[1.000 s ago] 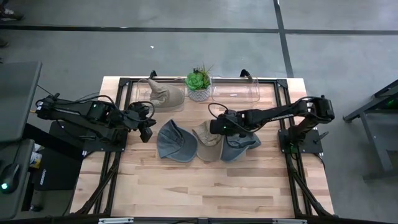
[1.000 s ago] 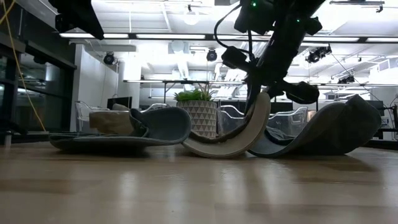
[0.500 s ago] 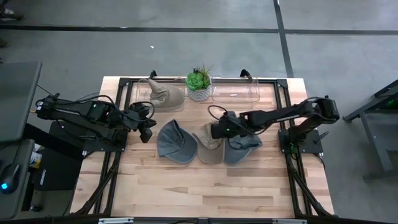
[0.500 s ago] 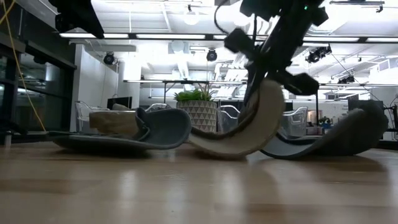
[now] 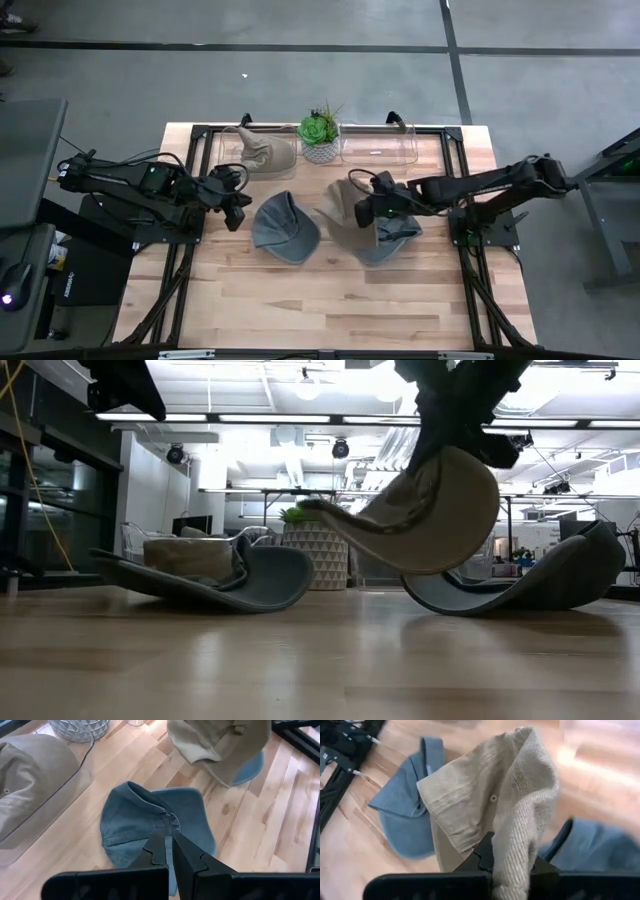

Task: Pick & Place hat
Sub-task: Put the brown cap into the left transparent bin

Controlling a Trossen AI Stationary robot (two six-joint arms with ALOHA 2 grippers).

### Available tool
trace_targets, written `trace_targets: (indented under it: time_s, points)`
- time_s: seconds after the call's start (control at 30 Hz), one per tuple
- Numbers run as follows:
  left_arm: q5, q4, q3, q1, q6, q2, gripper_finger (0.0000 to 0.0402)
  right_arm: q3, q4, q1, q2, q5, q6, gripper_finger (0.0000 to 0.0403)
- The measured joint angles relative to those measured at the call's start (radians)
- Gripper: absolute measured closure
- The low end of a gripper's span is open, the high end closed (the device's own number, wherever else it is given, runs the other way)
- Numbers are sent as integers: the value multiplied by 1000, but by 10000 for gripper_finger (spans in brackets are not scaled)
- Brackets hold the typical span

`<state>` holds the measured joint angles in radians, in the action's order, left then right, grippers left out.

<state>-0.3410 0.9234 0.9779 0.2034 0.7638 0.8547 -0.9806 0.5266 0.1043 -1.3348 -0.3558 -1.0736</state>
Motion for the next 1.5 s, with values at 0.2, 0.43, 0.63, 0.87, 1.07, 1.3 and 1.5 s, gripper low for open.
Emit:
trace_targets:
  time_s: [0.2, 0.43, 0.63, 0.87, 1.07, 1.3, 1.5]
  points:
    - [18, -45, 0, 0, 16, 0, 402, -83, 64, 15, -1, -131, 201, 401]
    - [17, -169, 0, 0, 97, 0, 402, -282, 181, 16, -52, -286, 488, 402]
    - [-52, -317, 0, 0, 131, 2, 401, -418, 216, 29, -107, -430, 748, 402]
    - [-175, -453, 2, -4, 7, 30, 359, -466, 217, 43, -148, -556, 986, 402]
    - [-159, -614, 1, -87, 160, 72, 275, -466, 211, 64, -187, -740, 1222, 402]
    - [-67, -719, 0, -204, 574, 134, 196, -466, 88, 74, -237, -912, 1526, 402]
    - [71, -820, 0, -280, 762, 185, 173, -462, -118, 74, -251, -936, 1823, 402]
